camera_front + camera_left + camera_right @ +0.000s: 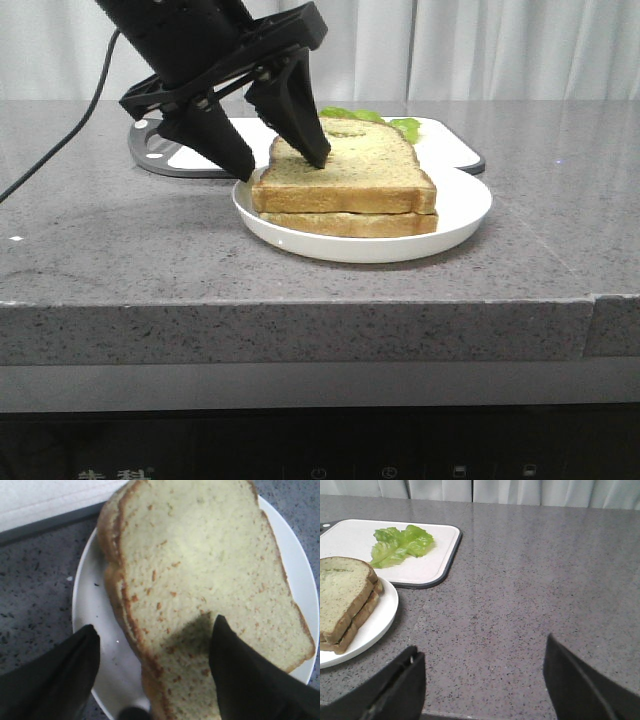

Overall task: Left arm grabs bread, right arm adds lettuce
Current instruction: 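Lower the left gripper onto the top bread slice and close it, then lift the top bread slice with the left gripper and hold it aside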

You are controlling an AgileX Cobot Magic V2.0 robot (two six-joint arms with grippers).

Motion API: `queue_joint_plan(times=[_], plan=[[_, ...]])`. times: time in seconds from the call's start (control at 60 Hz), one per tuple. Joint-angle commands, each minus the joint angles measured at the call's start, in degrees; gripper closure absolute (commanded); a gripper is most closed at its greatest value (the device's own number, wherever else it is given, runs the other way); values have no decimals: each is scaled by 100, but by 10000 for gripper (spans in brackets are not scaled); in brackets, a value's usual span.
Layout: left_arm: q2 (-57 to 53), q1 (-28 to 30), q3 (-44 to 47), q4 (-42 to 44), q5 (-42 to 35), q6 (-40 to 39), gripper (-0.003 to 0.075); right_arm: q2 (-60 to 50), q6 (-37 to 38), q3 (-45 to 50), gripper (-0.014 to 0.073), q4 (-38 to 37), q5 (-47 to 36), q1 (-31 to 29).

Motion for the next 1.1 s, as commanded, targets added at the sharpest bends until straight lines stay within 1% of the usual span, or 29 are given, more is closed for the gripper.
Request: queue_joint_plan(times=[0.0, 0.067, 0.217, 0.384, 0.534, 0.567, 0.684, 0.951, 1.084], plan=[[-243, -44, -182, -88, -129, -8, 393, 87, -34, -184, 78, -75, -388, 3], [-243, -44, -182, -88, -129, -8, 458, 87, -34, -184, 78, -75, -388, 3], [-243, -44, -182, -88, -129, -8, 575, 87, -34, -184, 78, -75, -388, 3], [-243, -44, -182, -99, -129, -8, 669, 87, -34, -184, 78, -75, -388, 3], [-243, -44, -182, -140, -129, -8, 731, 87, -34, -184, 78, -75, -388, 3], [-243, -44, -182, -155, -129, -8, 741, 87, -34, -184, 78, -75, -388, 3], [-254, -44, -227, -201, -129, -8, 741, 87, -34, -184, 78, -75, -388, 3], [-275, -44, -645, -215, 155, -8, 741, 87, -34, -184, 78, -75, -388, 3], [-310, -44, -853, -377, 327, -8, 741, 87, -34, -184, 78, -75, -388, 3]])
